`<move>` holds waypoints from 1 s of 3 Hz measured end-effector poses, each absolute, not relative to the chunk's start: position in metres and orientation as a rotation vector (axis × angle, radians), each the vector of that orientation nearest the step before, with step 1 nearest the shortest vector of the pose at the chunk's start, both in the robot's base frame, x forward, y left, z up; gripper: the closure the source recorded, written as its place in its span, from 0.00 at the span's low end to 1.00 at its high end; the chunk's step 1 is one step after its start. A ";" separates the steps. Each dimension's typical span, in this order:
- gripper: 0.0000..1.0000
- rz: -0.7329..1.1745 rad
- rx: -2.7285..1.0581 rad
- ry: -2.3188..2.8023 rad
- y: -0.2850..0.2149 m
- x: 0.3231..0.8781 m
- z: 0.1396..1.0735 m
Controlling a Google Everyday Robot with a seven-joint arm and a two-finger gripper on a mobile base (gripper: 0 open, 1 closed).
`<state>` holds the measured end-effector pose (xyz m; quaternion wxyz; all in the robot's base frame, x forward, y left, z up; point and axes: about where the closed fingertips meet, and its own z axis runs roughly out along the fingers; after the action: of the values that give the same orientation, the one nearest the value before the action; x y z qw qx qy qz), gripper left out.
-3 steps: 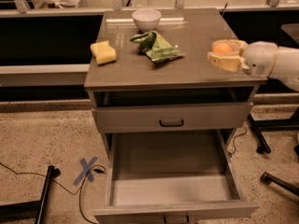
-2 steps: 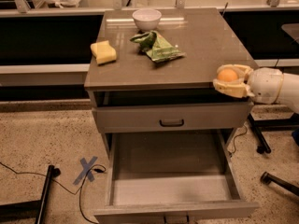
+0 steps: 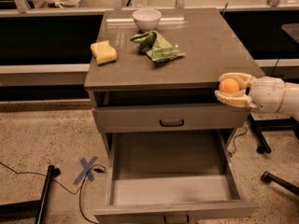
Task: Place orange into middle drawer
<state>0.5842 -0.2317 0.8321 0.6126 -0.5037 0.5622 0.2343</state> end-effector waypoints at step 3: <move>1.00 0.630 -1.376 1.487 -0.276 0.547 0.701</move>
Offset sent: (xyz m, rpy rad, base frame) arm -0.0676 -0.0820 -0.1915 -0.2948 0.3218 0.2186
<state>0.5469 -0.2760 0.7012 0.4882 -0.5660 0.6117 0.2592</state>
